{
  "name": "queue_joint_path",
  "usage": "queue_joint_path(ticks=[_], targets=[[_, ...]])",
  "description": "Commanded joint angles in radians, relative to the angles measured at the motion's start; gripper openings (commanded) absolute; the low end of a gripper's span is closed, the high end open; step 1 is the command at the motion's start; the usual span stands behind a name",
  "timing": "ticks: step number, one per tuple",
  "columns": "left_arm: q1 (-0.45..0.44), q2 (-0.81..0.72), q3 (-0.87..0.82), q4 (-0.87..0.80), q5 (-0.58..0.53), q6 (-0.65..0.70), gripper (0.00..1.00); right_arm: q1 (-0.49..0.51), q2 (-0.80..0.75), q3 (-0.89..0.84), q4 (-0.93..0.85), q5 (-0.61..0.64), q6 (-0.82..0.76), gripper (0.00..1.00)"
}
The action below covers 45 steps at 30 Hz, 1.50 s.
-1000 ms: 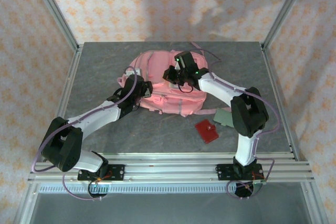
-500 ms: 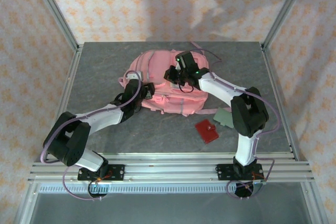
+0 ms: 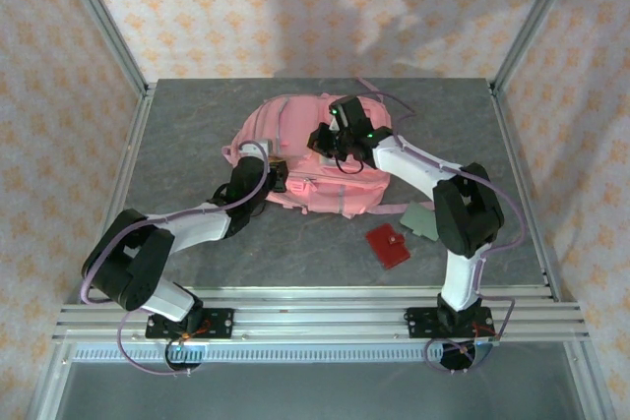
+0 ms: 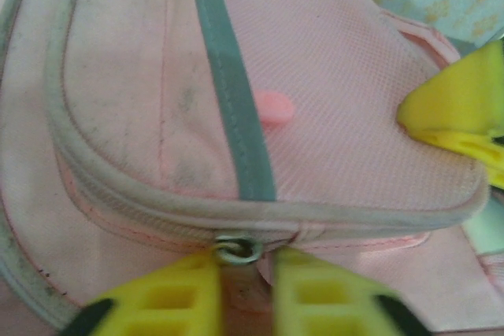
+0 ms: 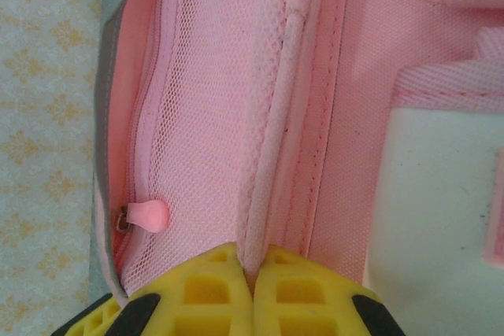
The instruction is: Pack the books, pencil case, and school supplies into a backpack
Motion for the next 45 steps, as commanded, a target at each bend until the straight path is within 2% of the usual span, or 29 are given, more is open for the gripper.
queue_joint_path(ticks=[1, 3, 5, 8, 11, 12, 13, 14, 15, 22, 29, 33, 39, 45], targets=[[-0.01, 0.034, 0.037, -0.033, -0.022, 0.033, 0.13, 0.01, -0.082, 0.074, 0.099, -0.065, -0.015, 0.0], [-0.011, 0.049, 0.054, -0.058, -0.035, 0.039, 0.22, 0.008, -0.082, 0.079, 0.096, -0.067, -0.017, 0.0], [-0.013, 0.062, 0.065, -0.075, -0.047, 0.046, 0.23, 0.008, -0.082, 0.082, 0.094, -0.067, -0.017, 0.0], [-0.015, 0.072, 0.077, -0.075, -0.061, 0.049, 0.34, 0.009, -0.082, 0.08, 0.097, -0.072, -0.014, 0.0], [-0.015, 0.094, 0.106, -0.092, -0.075, 0.062, 0.37, 0.009, -0.081, 0.078, 0.103, -0.076, -0.008, 0.0], [-0.016, 0.102, 0.116, -0.096, -0.076, 0.069, 0.35, 0.01, -0.082, 0.076, 0.105, -0.08, -0.006, 0.0], [-0.015, 0.108, 0.122, -0.096, -0.075, 0.074, 0.24, 0.01, -0.082, 0.075, 0.107, -0.082, -0.004, 0.0], [-0.015, 0.112, 0.128, -0.094, -0.075, 0.079, 0.06, 0.01, -0.083, 0.075, 0.107, -0.082, -0.004, 0.0], [-0.015, 0.114, 0.132, -0.094, -0.077, 0.08, 0.0, 0.01, -0.085, 0.075, 0.105, -0.08, -0.008, 0.0], [-0.007, 0.08, 0.129, -0.186, -0.149, 0.076, 0.0, -0.006, -0.103, 0.041, 0.095, -0.055, -0.024, 0.0], [0.123, -0.019, 0.066, -0.301, -0.154, 0.015, 0.0, -0.055, -0.14, -0.072, 0.138, -0.052, -0.007, 0.0], [0.129, -0.041, 0.085, -0.342, -0.141, 0.007, 0.0, -0.055, -0.133, -0.083, 0.147, -0.054, -0.009, 0.0], [0.093, -0.053, 0.099, -0.409, -0.12, 0.007, 0.0, -0.062, -0.106, -0.047, 0.105, -0.012, -0.044, 0.0], [-0.022, -0.1, 0.102, -0.508, -0.085, 0.016, 0.0, -0.098, -0.022, 0.076, 0.014, 0.054, -0.099, 0.0]])
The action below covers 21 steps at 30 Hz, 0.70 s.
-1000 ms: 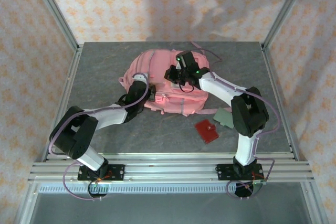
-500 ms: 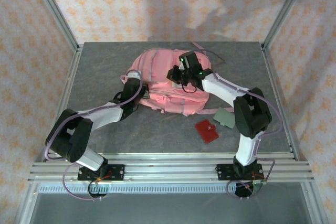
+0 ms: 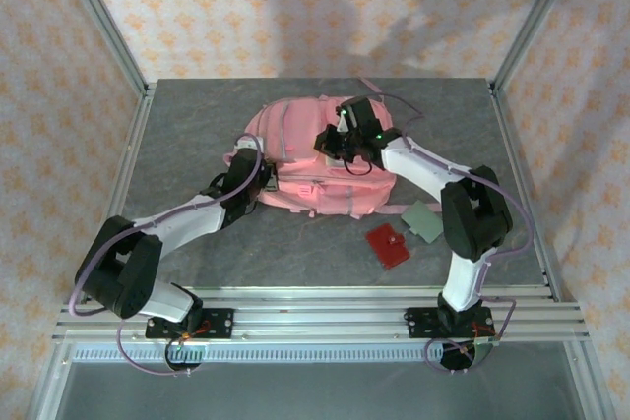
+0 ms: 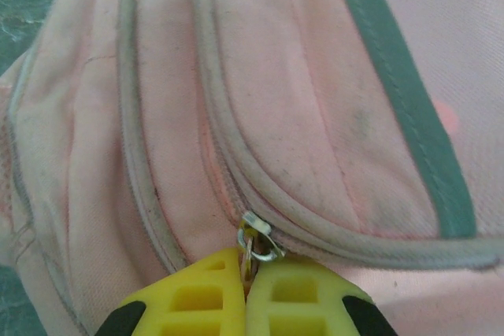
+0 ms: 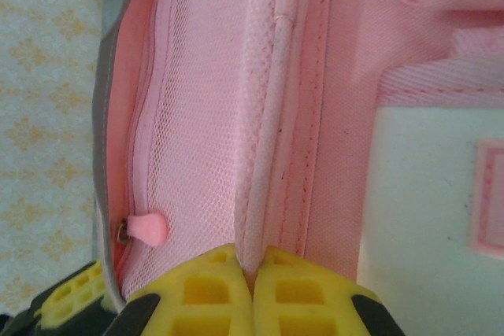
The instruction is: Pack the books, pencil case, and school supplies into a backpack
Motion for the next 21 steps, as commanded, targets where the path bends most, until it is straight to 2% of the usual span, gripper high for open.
queue_joint_path(ticks=[1, 5, 9, 10, 13, 14, 18, 21], targets=[[-0.06, -0.042, -0.002, -0.148, -0.012, -0.018, 0.0, -0.05, 0.036, 0.136, 0.035, 0.115, -0.064, 0.0], [-0.156, -0.045, 0.001, -0.127, 0.035, -0.06, 0.0, -0.053, 0.142, 0.278, -0.008, 0.153, -0.067, 0.0], [-0.236, 0.0, 0.035, -0.069, 0.015, -0.104, 0.0, -0.053, 0.218, 0.4, -0.063, 0.196, -0.051, 0.0], [-0.242, 0.019, 0.043, -0.046, 0.011, -0.111, 0.0, -0.053, 0.219, 0.404, -0.068, 0.193, -0.04, 0.06], [-0.243, 0.059, 0.065, -0.01, 0.007, -0.125, 0.0, -0.045, 0.172, 0.342, -0.072, 0.204, -0.01, 0.33], [-0.243, 0.069, 0.076, -0.009, 0.011, -0.125, 0.0, -0.043, 0.14, 0.301, -0.064, 0.208, -0.002, 0.38], [-0.242, 0.084, 0.09, -0.012, 0.015, -0.107, 0.0, -0.038, -0.014, 0.084, 0.005, 0.215, 0.05, 0.49], [-0.243, 0.085, 0.089, -0.013, 0.019, -0.102, 0.0, -0.034, -0.096, -0.046, 0.056, 0.172, 0.094, 0.5]])
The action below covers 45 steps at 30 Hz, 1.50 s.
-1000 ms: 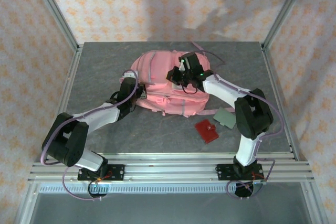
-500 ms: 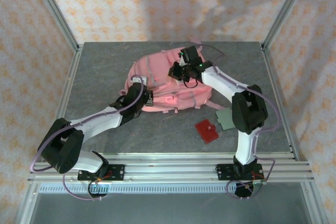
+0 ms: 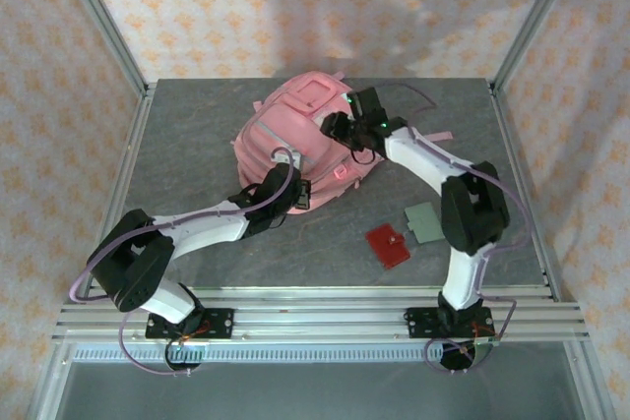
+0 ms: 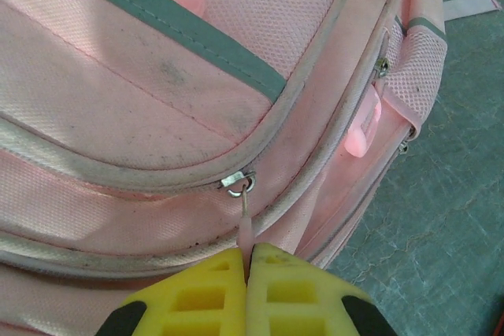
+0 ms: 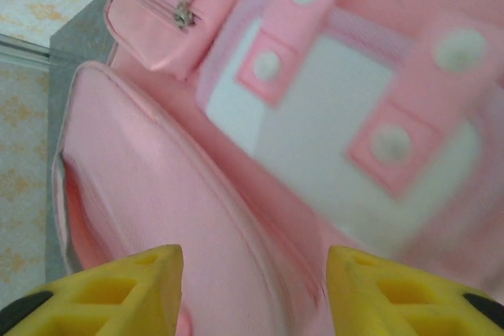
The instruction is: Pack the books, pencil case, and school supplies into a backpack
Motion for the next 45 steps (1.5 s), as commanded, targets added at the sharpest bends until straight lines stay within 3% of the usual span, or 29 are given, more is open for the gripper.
queue_joint_path(ticks=[1, 7, 17, 20, 22, 23, 27, 38, 42, 45], targets=[[-0.008, 0.007, 0.026, 0.009, 0.024, -0.001, 0.0, 0.012, -0.102, -0.093, 0.097, -0.014, 0.068, 0.5], [-0.008, -0.008, 0.009, 0.025, 0.019, -0.012, 0.0, 0.059, -0.117, -0.198, 0.184, -0.07, 0.121, 0.51], [-0.01, -0.019, -0.004, 0.026, 0.01, -0.02, 0.0, 0.094, 0.021, -0.115, 0.184, -0.105, 0.153, 0.48], [-0.01, -0.022, -0.007, 0.025, -0.009, -0.024, 0.0, 0.094, 0.039, -0.112, 0.193, -0.104, 0.159, 0.33], [-0.01, -0.02, -0.006, 0.007, -0.042, -0.033, 0.0, 0.092, 0.045, -0.116, 0.202, -0.1, 0.156, 0.08], [-0.01, -0.019, -0.007, -0.005, -0.061, -0.035, 0.0, 0.092, 0.046, -0.117, 0.2, -0.098, 0.155, 0.0], [0.017, -0.024, -0.009, -0.071, -0.125, -0.047, 0.0, 0.084, 0.023, -0.13, 0.202, -0.082, 0.146, 0.0], [0.212, -0.094, -0.039, -0.179, -0.181, -0.036, 0.0, 0.046, -0.045, -0.187, 0.236, -0.079, 0.137, 0.0], [0.22, -0.065, -0.006, -0.204, -0.205, -0.021, 0.0, 0.045, -0.047, -0.181, 0.238, -0.083, 0.128, 0.0], [0.217, -0.045, 0.012, -0.212, -0.158, -0.014, 0.0, 0.035, -0.045, -0.158, 0.218, -0.086, 0.105, 0.0]])
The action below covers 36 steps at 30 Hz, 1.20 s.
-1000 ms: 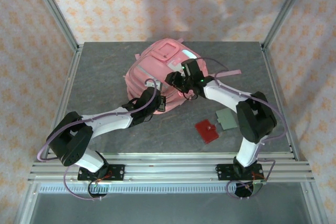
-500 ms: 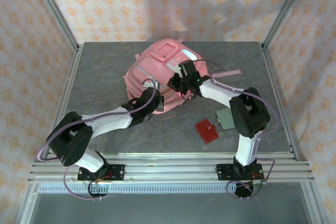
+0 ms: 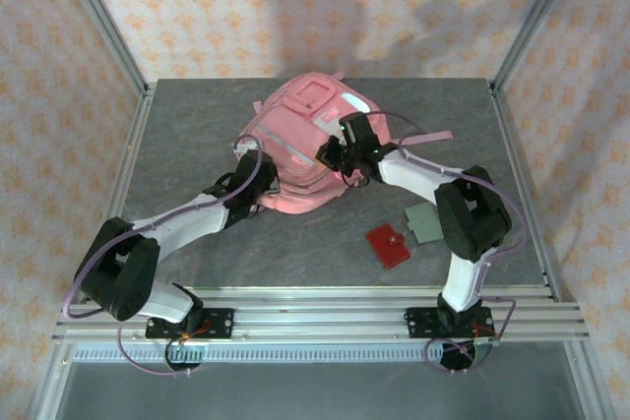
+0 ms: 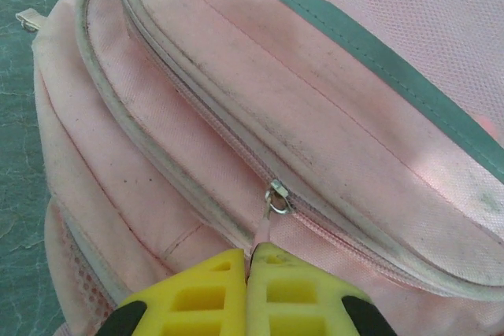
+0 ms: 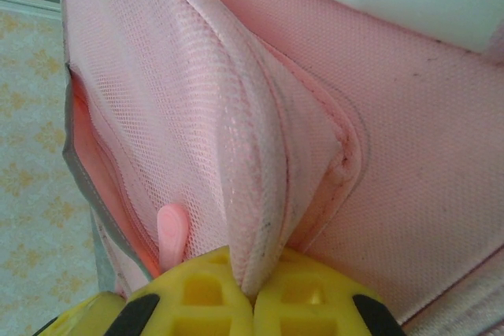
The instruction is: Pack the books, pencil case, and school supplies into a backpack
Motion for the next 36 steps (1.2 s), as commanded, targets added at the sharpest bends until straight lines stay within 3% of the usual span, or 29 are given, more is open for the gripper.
queue_joint_path(ticks=[1, 7, 14, 15, 18, 19, 26, 30, 32, 36], targets=[[0.007, 0.024, 0.021, -0.085, -0.031, 0.016, 0.0, -0.036, -0.05, 0.034, 0.011, 0.023, -0.061, 0.0], [-0.052, -0.013, 0.007, -0.038, 0.113, 0.046, 0.0, -0.084, -0.052, 0.127, -0.117, 0.005, -0.185, 0.0], [-0.196, 0.039, 0.036, 0.047, 0.298, 0.049, 0.0, -0.149, -0.029, 0.217, -0.243, 0.064, -0.274, 0.0], [-0.224, 0.059, 0.05, 0.062, 0.302, 0.049, 0.0, -0.153, -0.027, 0.218, -0.236, 0.077, -0.266, 0.02], [-0.272, 0.125, 0.104, 0.069, 0.266, 0.041, 0.0, -0.153, -0.027, 0.192, -0.199, 0.056, -0.223, 0.3], [-0.276, 0.141, 0.113, 0.076, 0.256, 0.032, 0.0, -0.153, -0.03, 0.173, -0.182, 0.038, -0.206, 0.35], [-0.276, 0.182, 0.14, 0.059, 0.169, 0.009, 0.0, -0.134, -0.149, -0.071, -0.041, 0.017, -0.103, 0.42], [-0.276, 0.181, 0.137, 0.06, 0.153, 0.01, 0.0, -0.104, -0.171, -0.142, 0.0, 0.009, -0.077, 0.39], [-0.276, 0.181, 0.138, 0.063, 0.144, 0.001, 0.0, -0.088, -0.162, -0.154, 0.013, 0.004, -0.068, 0.29], [-0.275, 0.179, 0.137, 0.048, 0.106, -0.006, 0.0, -0.077, -0.141, -0.155, 0.021, 0.022, -0.063, 0.0]])
